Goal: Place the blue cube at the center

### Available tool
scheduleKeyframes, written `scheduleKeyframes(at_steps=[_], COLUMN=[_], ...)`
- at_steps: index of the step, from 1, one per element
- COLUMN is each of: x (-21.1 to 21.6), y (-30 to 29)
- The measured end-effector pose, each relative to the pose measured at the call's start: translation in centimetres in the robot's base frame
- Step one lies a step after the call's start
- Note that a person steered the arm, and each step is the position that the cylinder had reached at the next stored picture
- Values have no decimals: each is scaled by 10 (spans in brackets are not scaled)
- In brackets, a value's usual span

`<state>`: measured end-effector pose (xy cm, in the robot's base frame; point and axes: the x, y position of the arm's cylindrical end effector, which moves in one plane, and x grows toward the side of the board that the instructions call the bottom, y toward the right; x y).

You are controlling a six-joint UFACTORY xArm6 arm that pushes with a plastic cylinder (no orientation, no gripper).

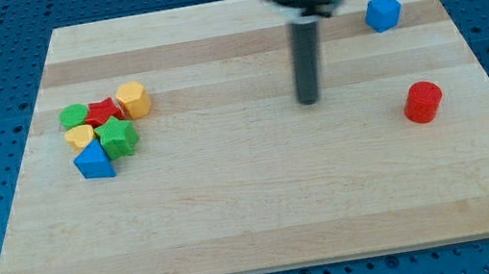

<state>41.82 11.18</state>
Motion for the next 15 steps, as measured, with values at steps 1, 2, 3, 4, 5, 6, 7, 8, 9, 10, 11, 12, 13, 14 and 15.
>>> scheduleKeyframes(at_steps=[1, 2, 3, 4, 5, 6, 7, 8, 9, 10, 11, 12, 13, 14, 15], x=[0, 0, 0, 0, -1, -45, -97, -167, -172, -157, -136, -114, -97, -80, -79], y=[76, 78, 78, 135, 147, 167, 168, 167, 150, 122, 90, 55, 20, -13, -19])
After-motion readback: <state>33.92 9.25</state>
